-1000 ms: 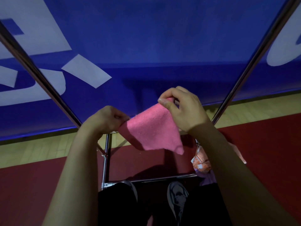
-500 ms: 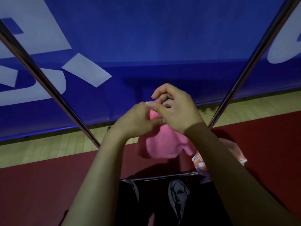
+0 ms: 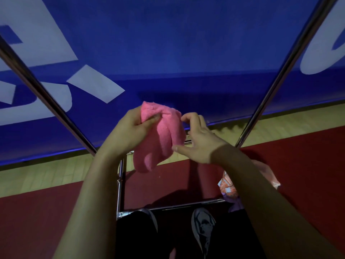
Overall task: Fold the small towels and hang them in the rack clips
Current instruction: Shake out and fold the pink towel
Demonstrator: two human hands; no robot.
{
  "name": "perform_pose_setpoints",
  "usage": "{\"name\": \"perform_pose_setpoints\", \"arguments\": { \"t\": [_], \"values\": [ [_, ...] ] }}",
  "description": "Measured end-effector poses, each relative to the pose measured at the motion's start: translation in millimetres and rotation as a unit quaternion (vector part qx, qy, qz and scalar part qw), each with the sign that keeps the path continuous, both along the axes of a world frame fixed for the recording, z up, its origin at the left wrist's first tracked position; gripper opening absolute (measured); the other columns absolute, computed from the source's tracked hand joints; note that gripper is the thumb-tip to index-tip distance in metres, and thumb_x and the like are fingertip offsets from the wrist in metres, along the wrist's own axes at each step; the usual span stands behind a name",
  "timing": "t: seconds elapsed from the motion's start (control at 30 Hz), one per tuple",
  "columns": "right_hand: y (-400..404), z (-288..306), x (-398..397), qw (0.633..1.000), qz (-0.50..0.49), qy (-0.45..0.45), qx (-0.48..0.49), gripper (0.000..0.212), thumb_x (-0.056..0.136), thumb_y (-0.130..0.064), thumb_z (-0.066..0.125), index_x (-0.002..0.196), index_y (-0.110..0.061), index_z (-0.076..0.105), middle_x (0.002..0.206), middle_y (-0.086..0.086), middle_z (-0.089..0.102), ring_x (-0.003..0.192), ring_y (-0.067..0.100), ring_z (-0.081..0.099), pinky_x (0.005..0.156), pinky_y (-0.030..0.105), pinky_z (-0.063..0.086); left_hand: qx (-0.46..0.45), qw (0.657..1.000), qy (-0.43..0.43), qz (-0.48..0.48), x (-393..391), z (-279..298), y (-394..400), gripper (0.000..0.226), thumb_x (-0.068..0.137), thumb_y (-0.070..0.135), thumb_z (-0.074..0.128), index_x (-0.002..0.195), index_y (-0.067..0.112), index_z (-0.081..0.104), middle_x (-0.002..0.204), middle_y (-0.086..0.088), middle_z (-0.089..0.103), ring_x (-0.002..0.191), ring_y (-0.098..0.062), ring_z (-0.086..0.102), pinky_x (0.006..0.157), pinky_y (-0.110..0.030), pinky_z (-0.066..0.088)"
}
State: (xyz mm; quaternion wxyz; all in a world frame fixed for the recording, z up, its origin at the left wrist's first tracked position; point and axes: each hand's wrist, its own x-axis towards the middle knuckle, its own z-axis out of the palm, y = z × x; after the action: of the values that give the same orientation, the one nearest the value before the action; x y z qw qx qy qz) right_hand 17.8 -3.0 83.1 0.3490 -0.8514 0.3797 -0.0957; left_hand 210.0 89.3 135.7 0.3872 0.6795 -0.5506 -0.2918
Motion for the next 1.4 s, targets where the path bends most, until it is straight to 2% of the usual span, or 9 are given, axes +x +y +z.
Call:
{"name": "perform_pose_setpoints", "arguments": {
  "t": [0.13, 0.23, 0.3, 0.5, 0.67, 0.93, 1.1, 1.23, 1.4],
  "values": [
    [-5.7, 0.3, -2.4, 1.000, -0.017, -0.007, 0.008, 0.050, 0.092, -0.039, 0.068, 0.130, -0.027, 0.039, 0.124, -0.006, 0.055, 0.113, 0.016, 0.061, 0.099, 0.040, 0.052, 0.002, 0.997, 0.073, 0.033, 4.8, 1.2, 3.4, 0.017, 0.107, 0.038, 0.050, 0.103, 0.039, 0.066, 0.094, 0.014, 0.070, 0.086, -0.007, 0.070, 0.078, -0.034, 0.058],
    [1.6, 4.5, 1.0, 0.999, -0.017, 0.004, 0.044, 0.091, 0.074, -0.077, 0.063, 0.145, -0.026, 0.038, 0.145, -0.005, 0.047, 0.128, 0.015, 0.053, 0.107, 0.040, 0.047, -0.006, 0.991, 0.125, 0.043, 8.8, 2.5, 4.5, 0.015, 0.103, 0.040, 0.053, 0.104, 0.034, 0.067, 0.085, 0.021, 0.073, 0.081, -0.005, 0.073, 0.074, -0.032, 0.059],
    [8.2, 4.2, 6.6, 0.999, -0.019, 0.009, 0.043, 0.099, 0.072, -0.081, 0.060, 0.150, -0.025, 0.034, 0.150, -0.003, 0.043, 0.132, 0.016, 0.051, 0.110, 0.041, 0.045, -0.014, 0.989, 0.141, 0.043, 8.8, 3.5, 3.9, 0.016, 0.102, 0.041, 0.054, 0.105, 0.031, 0.067, 0.083, 0.024, 0.073, 0.078, -0.001, 0.073, 0.066, -0.023, 0.059],
    [12.5, 9.1, 8.9, 0.996, -0.076, -0.052, -0.015, 0.021, 0.095, -0.025, 0.059, 0.115, -0.025, 0.061, 0.104, -0.004, 0.072, 0.089, 0.015, 0.066, 0.078, 0.029, 0.051, -0.014, 0.989, 0.139, 0.058, 8.5, 7.4, 6.0, 0.025, 0.094, 0.050, 0.057, 0.105, 0.031, 0.069, 0.085, 0.021, 0.074, 0.078, -0.002, 0.073, 0.065, -0.021, 0.057],
    [-2.2, 14.8, -3.5, 0.996, -0.064, -0.060, 0.010, 0.014, 0.098, -0.016, 0.050, 0.101, -0.028, 0.058, 0.092, -0.004, 0.071, 0.082, 0.019, 0.067, 0.074, 0.040, 0.053, -0.015, 0.984, 0.150, 0.090, 15.5, 7.1, 11.5, 0.020, 0.102, 0.048, 0.053, 0.104, 0.034, 0.067, 0.088, 0.018, 0.075, 0.079, 0.000, 0.073, 0.066, -0.026, 0.055],
    [-15.5, 4.7, -16.8, 0.971, -0.105, -0.169, 0.130, 0.007, 0.103, -0.028, 0.056, 0.101, -0.028, 0.062, 0.088, 0.008, 0.076, 0.089, 0.033, 0.072, 0.094, 0.057, 0.054, -0.027, 0.973, 0.213, 0.081, 19.8, 9.1, 13.6, 0.025, 0.106, 0.039, 0.050, 0.113, 0.025, 0.069, 0.099, 0.008, 0.078, 0.093, -0.012, 0.076, 0.068, -0.024, 0.061],
    [-14.9, 21.4, -19.2, 0.932, -0.141, -0.231, 0.242, 0.037, 0.105, -0.052, 0.037, 0.119, -0.026, 0.059, 0.117, 0.007, 0.068, 0.105, 0.023, 0.070, 0.095, 0.041, 0.056, -0.036, 0.974, 0.204, 0.091, 15.6, 8.0, 7.9, 0.024, 0.105, 0.039, 0.051, 0.108, 0.024, 0.069, 0.089, 0.012, 0.078, 0.086, -0.009, 0.076, 0.068, -0.024, 0.060],
    [-7.0, 10.5, -25.0, 0.970, -0.144, -0.134, 0.142, 0.069, 0.075, -0.092, 0.035, 0.104, -0.033, 0.056, 0.088, -0.002, 0.070, 0.083, 0.016, 0.072, 0.083, 0.040, 0.060, -0.045, 0.972, 0.204, 0.111, 13.3, 6.6, 3.1, 0.023, 0.106, 0.039, 0.051, 0.104, 0.025, 0.069, 0.085, 0.013, 0.077, 0.082, -0.008, 0.076, 0.070, -0.027, 0.059],
    [5.9, 7.7, -16.6, 0.960, -0.084, -0.085, 0.254, 0.070, 0.085, -0.078, 0.047, 0.130, -0.024, 0.049, 0.099, 0.003, 0.078, 0.085, 0.015, 0.077, 0.093, 0.043, 0.059, -0.062, 0.968, 0.202, 0.136, 9.9, 4.8, -1.5, 0.022, 0.107, 0.036, 0.052, 0.105, 0.022, 0.069, 0.082, 0.014, 0.075, 0.078, -0.003, 0.074, 0.065, -0.020, 0.058]
  ]
}}
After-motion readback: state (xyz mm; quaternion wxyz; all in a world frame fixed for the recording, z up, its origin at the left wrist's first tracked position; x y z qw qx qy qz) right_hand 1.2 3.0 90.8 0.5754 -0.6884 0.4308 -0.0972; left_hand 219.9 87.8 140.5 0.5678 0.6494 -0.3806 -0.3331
